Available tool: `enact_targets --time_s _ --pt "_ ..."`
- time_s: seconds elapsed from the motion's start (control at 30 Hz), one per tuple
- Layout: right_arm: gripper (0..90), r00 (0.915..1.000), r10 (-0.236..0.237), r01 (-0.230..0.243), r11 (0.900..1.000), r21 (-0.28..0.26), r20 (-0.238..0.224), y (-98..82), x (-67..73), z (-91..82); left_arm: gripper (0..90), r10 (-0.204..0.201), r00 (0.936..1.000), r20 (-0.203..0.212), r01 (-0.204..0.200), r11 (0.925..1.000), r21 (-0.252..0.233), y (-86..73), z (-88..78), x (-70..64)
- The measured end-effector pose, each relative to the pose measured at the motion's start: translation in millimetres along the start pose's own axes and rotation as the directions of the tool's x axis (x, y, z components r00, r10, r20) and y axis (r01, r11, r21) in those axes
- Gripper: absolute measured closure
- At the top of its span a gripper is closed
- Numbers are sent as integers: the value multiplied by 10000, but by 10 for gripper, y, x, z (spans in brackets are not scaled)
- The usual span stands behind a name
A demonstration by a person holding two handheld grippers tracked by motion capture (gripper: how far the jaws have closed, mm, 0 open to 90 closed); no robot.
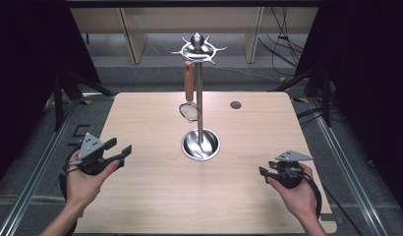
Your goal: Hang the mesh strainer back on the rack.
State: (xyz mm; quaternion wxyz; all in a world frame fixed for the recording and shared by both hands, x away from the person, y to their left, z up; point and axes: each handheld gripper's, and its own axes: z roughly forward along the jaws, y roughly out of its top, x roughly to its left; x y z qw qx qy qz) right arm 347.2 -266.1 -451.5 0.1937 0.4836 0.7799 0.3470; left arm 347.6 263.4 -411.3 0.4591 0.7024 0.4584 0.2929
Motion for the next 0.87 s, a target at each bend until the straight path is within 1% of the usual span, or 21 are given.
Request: enact_targets --time_s 0.07,0.1,0.13,0.17,0.2,0.23,0.27,0.3,0.33,0.37,0.4,0.43,0.57,0.6,0.63,0.67,0.7,0.73,0.77,0.83,0.87 --pt "545 10000 -56 56 10000 -9 -13 0 -5 2 386 -16 10000 -82 18 9999 160 -74 12 44" --pt "544 9999 -144 144 9999 -10 -16 0 -12 3 386 -68 9999 -137 71 9996 276 -148 27 92" --pt "544 9999 -144 144 9999 -10 -16 0 -12 3 386 -68 9999 -137 71 9996 276 -148 27 92" --pt "544 10000 -40 40 10000 63 -34 -1 -7 -2 386 -118 9994 -317 130 9992 390 -211 38 130" --pt "544 10000 -40 40 10000 63 -34 -1 -7 -2 386 -118 9994 -317 130 9992 390 -211 38 130" --pt "544 9998 176 -175 9997 193 -73 7 2 -14 386 -155 9990 -412 176 9986 493 -248 44 162" --pt "544 10000 45 -45 10000 16 -51 -5 -5 7 386 -264 9982 -539 293 9982 528 -306 67 216" --pt "544 10000 45 -45 10000 16 -51 -5 -5 7 387 -264 9982 -539 293 9982 528 -306 67 216" --pt "544 10000 -45 45 10000 11 15 -3 -7 7 390 -238 9973 -695 276 9981 543 -338 83 238" --pt "545 9998 -195 195 9998 35 -22 0 -17 7 392 -256 9962 -829 316 9969 715 -395 111 275" --pt "545 9998 -195 195 9998 35 -22 0 -17 7 392 -256 9962 -829 316 9969 715 -395 111 275" --pt "544 9999 -158 159 9999 15 -15 0 -13 8 392 -351 9962 -794 429 9942 989 -462 136 312" --pt "545 10000 -66 66 10000 -53 -9 -6 -14 11 393 -476 9962 -734 563 9910 1214 -504 142 338" --pt "545 9998 190 -190 9998 7 -40 -11 -3 9 393 -501 9959 -757 592 9906 1232 -503 138 340" --pt "544 9996 -268 267 9996 42 74 -6 -43 4 393 -491 9958 -777 583 9910 1204 -498 136 337" --pt "544 9997 -122 126 9997 224 -201 -3 -48 14 392 -480 9963 -713 556 9925 1089 -487 134 324" --pt "544 9975 -669 667 9977 -86 -213 -12 -82 42 392 -499 9964 -690 570 9928 1057 -485 135 317" --pt "544 9985 -546 545 9985 -53 -76 -14 -76 39 392 -457 9969 -642 522 9931 1046 -484 136 310" --pt "545 9980 -633 633 9980 12 -36 -12 -88 40 392 -455 9970 -632 521 9930 1063 -485 136 305" --pt "545 9981 -620 620 9981 19 -8 -13 -86 43 391 -500 9969 -605 562 9928 1057 -489 142 303" --pt "544 9971 -762 761 9971 -60 -38 -15 -91 42 391 -418 9974 -583 480 9929 1091 -488 143 307"
